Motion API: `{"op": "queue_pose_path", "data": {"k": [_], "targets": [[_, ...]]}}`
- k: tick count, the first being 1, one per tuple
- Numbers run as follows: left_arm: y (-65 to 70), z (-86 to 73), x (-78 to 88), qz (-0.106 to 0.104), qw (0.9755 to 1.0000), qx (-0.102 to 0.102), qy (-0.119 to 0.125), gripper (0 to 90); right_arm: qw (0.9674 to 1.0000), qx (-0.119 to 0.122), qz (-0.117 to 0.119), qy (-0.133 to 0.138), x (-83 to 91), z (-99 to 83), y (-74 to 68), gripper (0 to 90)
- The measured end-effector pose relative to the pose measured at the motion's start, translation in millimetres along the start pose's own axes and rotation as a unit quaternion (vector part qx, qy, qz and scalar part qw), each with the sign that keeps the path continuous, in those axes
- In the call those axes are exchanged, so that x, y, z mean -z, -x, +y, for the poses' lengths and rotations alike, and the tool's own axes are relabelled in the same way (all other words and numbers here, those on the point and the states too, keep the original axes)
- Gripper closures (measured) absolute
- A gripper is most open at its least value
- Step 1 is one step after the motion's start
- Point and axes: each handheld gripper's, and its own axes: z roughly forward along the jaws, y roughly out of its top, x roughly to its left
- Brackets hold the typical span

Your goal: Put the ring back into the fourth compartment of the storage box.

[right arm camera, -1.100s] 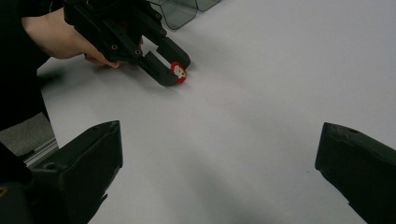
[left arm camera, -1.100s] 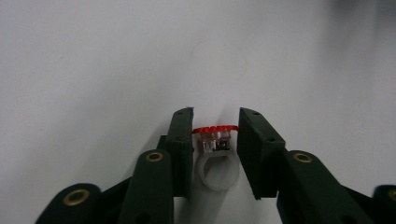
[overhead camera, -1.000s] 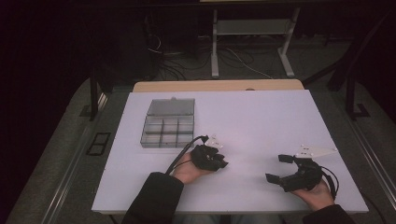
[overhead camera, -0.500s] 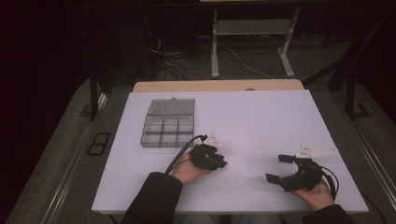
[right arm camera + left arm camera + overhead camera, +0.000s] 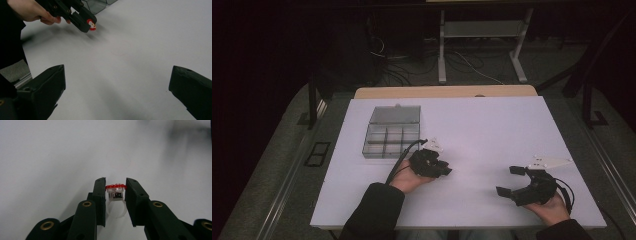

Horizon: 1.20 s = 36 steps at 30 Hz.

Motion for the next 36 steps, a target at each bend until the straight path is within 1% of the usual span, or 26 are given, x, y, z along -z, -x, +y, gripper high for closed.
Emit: {"op": "queue_pose_path", "data": {"k": [8, 12, 17, 23, 28, 32, 36], "targets": [[-3.3, 5.7, 11.6, -0.004, 1.0, 0.0, 0.008, 69.5, 1.0, -0.001, 0.0, 0.0, 0.3, 0.0, 0.0, 0.2], [-6.3, 7.8, 18.5, -0.001, 0.9999, 0.005, 0.015, 69.6, 1.0, -0.001, 0.001, 0.0, 0.3, 0.0, 0.0, 0.2], [-9.2, 9.6, 26.3, 0.0, 0.9997, 0.007, 0.022, 69.6, 1.0, -0.001, 0.001, 0.0, 0.3, 0.0, 0.0, 0.2], [-14.0, 14.5, 39.6, 0.007, 0.9992, 0.009, 0.039, 69.6, 1.0, -0.001, 0.0, 0.001, 0.5, -0.1, 0.0, 0.2], [-19.0, 17.5, 51.8, 0.017, 0.9988, 0.01, 0.044, 69.6, 1.0, -0.002, 0.0, 0.001, 0.4, 0.0, 0.3, 0.2], [-23.1, 18.8, 62.2, 0.023, 0.9979, 0.016, 0.058, 69.6, 1.0, -0.001, 0.0, 0.001, 0.3, 0.0, 0.2, 0.2], [-27.7, 20.6, 71.4, 0.031, 0.9973, 0.017, 0.064, 69.7, 1.0, -0.003, 0.0, 0.0, 0.5, -0.1, 0.0, 0.2]]}}
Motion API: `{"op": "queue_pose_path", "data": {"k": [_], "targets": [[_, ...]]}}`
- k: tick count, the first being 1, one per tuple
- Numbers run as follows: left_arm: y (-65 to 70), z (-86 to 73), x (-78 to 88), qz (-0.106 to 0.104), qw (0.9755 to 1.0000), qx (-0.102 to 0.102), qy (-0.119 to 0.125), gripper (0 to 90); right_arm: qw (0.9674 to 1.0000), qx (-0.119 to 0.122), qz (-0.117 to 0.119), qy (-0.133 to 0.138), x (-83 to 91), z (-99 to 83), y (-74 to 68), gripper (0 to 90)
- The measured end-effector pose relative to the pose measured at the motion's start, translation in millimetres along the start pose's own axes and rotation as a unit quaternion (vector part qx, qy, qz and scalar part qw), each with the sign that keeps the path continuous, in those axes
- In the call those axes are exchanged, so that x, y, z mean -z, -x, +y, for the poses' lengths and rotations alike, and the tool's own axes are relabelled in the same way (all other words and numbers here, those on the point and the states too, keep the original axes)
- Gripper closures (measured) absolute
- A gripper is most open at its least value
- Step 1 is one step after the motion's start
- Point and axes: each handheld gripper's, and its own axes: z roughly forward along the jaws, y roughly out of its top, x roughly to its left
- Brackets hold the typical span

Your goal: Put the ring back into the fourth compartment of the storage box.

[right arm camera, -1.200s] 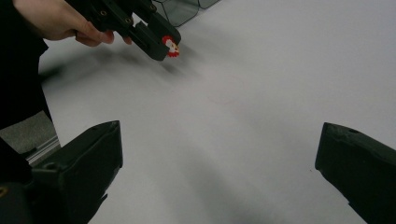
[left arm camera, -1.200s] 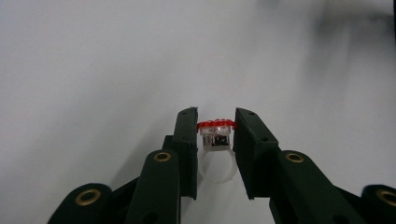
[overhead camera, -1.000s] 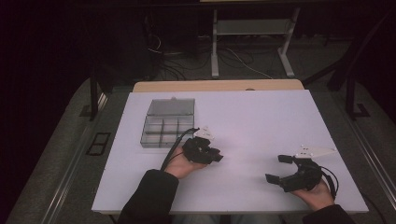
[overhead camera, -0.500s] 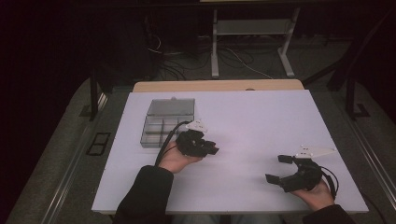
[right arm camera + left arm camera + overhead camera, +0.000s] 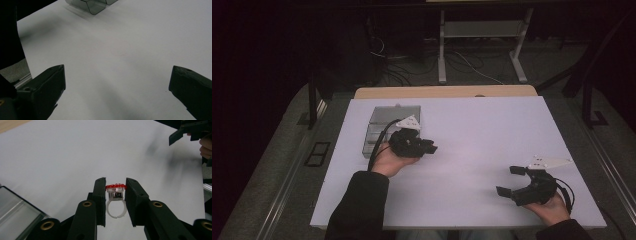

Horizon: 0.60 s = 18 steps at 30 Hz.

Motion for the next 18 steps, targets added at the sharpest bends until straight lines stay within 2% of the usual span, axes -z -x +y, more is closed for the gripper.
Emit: {"op": "queue_pose_path", "data": {"k": [10, 18], "targets": [[-11.3, 4.4, 17.2, 0.016, 0.9998, 0.005, 0.005, 69.7, 1.0, 0.001, 0.0, 0.001, 0.0, 0.0, 0.3, 0.2], [-19.1, 4.6, 30.0, 0.029, 0.9993, 0.018, 0.017, 69.7, 1.0, 0.0, -0.001, 0.001, -0.3, 0.0, 0.3, 0.2]]}}
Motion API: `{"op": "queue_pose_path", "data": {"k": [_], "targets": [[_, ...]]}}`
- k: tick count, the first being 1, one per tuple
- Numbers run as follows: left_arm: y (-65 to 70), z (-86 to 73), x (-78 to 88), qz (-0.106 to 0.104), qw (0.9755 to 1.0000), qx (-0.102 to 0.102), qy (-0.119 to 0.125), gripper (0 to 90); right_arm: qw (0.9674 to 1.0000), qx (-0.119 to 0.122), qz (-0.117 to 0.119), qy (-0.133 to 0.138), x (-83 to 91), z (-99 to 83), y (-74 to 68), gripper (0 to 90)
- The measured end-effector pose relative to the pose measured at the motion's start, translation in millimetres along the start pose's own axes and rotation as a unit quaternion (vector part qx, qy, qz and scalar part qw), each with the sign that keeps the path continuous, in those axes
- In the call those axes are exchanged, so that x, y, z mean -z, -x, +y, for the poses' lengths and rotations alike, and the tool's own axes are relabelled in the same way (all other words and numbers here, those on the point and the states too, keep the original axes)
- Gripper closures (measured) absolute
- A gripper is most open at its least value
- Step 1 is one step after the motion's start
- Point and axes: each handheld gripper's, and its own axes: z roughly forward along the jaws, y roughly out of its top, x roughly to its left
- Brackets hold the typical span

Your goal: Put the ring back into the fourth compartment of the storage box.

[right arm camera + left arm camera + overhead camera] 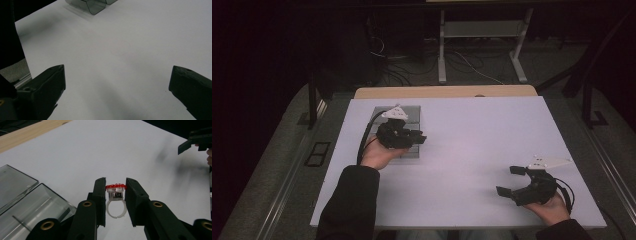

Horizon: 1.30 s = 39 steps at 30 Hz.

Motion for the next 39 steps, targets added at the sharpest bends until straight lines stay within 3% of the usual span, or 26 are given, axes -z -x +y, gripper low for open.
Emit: {"op": "queue_pose_path", "data": {"k": [16, 28, 39], "targets": [[-20.7, -2.1, 26.6, 0.028, 0.9994, 0.013, 0.013, 69.7, 1.0, 0.005, -0.003, -0.002, -0.6, 0.0, 0.7, 0.2], [-40.5, -10.8, 44.3, 0.061, 0.997, 0.038, 0.03, 69.6, 1.0, 0.004, -0.003, -0.003, -0.7, -0.1, 0.4, 0.2], [-57.1, -18.0, 59.1, 0.088, 0.9946, 0.046, 0.031, 69.6, 1.0, 0.003, -0.003, -0.003, -0.8, -0.2, 0.3, 0.2]]}}
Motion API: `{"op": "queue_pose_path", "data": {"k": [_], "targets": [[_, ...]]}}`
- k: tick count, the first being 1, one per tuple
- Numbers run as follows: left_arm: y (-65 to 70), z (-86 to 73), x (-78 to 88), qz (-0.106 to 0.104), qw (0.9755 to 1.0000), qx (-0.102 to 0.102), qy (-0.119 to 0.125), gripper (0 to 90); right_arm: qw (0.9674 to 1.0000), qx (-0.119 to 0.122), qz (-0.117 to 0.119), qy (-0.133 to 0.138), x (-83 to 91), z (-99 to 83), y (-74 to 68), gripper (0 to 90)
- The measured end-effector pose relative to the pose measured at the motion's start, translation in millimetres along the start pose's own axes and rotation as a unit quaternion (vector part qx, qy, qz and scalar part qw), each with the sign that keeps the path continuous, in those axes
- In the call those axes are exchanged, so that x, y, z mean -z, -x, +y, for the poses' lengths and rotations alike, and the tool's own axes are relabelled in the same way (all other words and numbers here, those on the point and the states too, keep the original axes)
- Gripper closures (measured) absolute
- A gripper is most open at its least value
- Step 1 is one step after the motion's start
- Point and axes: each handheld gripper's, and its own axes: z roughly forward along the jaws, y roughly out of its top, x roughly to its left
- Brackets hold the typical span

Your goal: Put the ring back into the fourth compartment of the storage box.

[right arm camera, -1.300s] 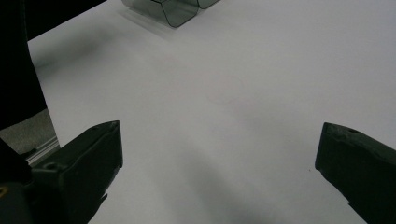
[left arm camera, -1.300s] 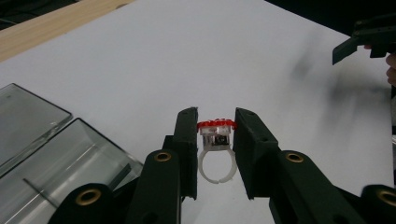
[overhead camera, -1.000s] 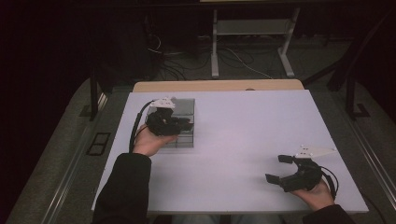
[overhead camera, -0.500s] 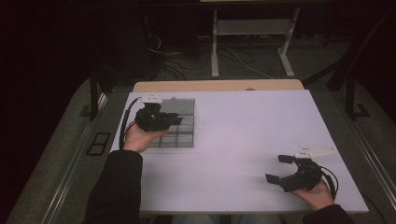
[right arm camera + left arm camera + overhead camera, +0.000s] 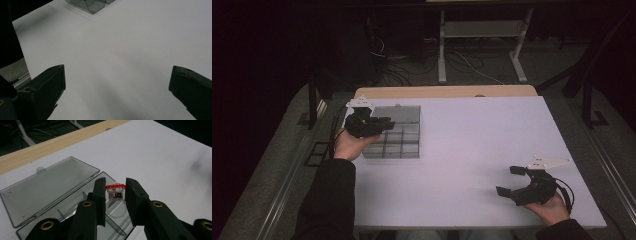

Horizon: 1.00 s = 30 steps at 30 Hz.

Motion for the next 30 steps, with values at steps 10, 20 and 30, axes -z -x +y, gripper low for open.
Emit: {"op": "queue_pose_path", "data": {"k": [10, 20, 30], "targets": [[-19.3, -8.4, 10.0, 0.024, 0.9995, 0.019, 0.01, 69.6, 1.0, -0.002, -0.001, -0.001, -0.9, -0.2, 0.1, 0.2], [-40.9, -18.7, 11.5, 0.041, 0.998, 0.046, 0.015, 69.6, 1.0, -0.001, -0.001, -0.001, -1.2, -0.7, 0.8, 0.2], [-51.9, -25.2, -2.0, 0.043, 0.9972, 0.06, 0.007, 69.6, 1.0, -0.005, -0.002, -0.002, -0.9, -0.9, 0.9, 0.2]]}}
